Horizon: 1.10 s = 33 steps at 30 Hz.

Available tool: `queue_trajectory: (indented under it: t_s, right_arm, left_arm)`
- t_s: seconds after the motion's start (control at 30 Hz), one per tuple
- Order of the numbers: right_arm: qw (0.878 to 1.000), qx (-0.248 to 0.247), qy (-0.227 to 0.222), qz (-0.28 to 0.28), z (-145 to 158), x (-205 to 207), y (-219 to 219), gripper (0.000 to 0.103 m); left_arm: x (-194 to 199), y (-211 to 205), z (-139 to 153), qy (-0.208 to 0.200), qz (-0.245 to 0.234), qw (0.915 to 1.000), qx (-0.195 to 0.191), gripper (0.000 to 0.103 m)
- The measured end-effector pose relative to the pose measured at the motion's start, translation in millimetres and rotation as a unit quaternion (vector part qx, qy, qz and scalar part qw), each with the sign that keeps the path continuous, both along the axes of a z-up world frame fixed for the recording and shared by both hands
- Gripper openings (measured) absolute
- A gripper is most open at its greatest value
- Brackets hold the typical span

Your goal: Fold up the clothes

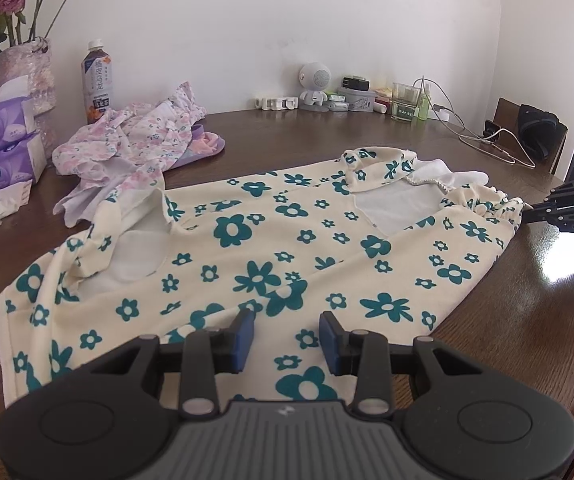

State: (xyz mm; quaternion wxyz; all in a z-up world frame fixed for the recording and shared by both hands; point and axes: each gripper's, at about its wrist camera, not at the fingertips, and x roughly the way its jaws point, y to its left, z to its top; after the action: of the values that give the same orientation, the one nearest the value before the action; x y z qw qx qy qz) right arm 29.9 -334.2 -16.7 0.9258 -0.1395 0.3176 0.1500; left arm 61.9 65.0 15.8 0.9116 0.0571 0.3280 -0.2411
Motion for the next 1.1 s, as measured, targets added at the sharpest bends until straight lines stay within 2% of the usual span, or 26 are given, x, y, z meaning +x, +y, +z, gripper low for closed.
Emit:
queue_trajectory:
  t_s: [0.17,0.4,0.53,0.67,0.77,0.87,1.0,1.1]
  right_arm:
    - [1.0,-0.006,-0.008,-0.023,-2.2,-4.2,-0.6,0.005]
    - [0.991,-0.014,-0.013,-0.136,-2.5,-16.8,-25.6,0.006]
    - [0.985,0.029,-0.049,-0.164,14.1,-28.9,-21.9,0.007]
    - [0.986,0.078,-0.087,-0.116,34.1,-24.1,18.5,0.009]
    - [0.989,0.115,-0.082,-0.042,38.1,-5.1,70.0,0.009]
    - [0.989,0.138,-0.055,0.026,33.4,20.1,122.4,0.009]
    - [0.99,0.119,-0.013,0.07,17.4,46.7,187.6,0.009]
    - [0.994,0.093,-0.01,0.063,6.5,56.0,213.1,0.015]
  left_arm:
    - [-1.3,1.2,-1.1,-0.004,0.003,1.0,-0.006,0.035]
    - [-2.4,3.6,-1.0,-0.005,0.003,0.9998,-0.017,0.036]
    - [-4.8,-4.3,8.8,-0.016,-0.008,0.9996,-0.022,0.04]
    - [-8.6,-22.7,22.8,-0.043,-0.031,0.9978,-0.039,0.041]
    - [-3.0,-43.5,21.4,-0.041,-0.047,0.9973,-0.04,0.041]
    - [5.3,-62.6,14.2,-0.03,-0.055,0.9976,-0.028,0.038]
    - [13.4,-68.5,5.2,-0.022,-0.05,0.9983,-0.02,0.038]
    - [19.3,-70.1,-1.8,-0.015,-0.043,0.9989,-0.015,0.038]
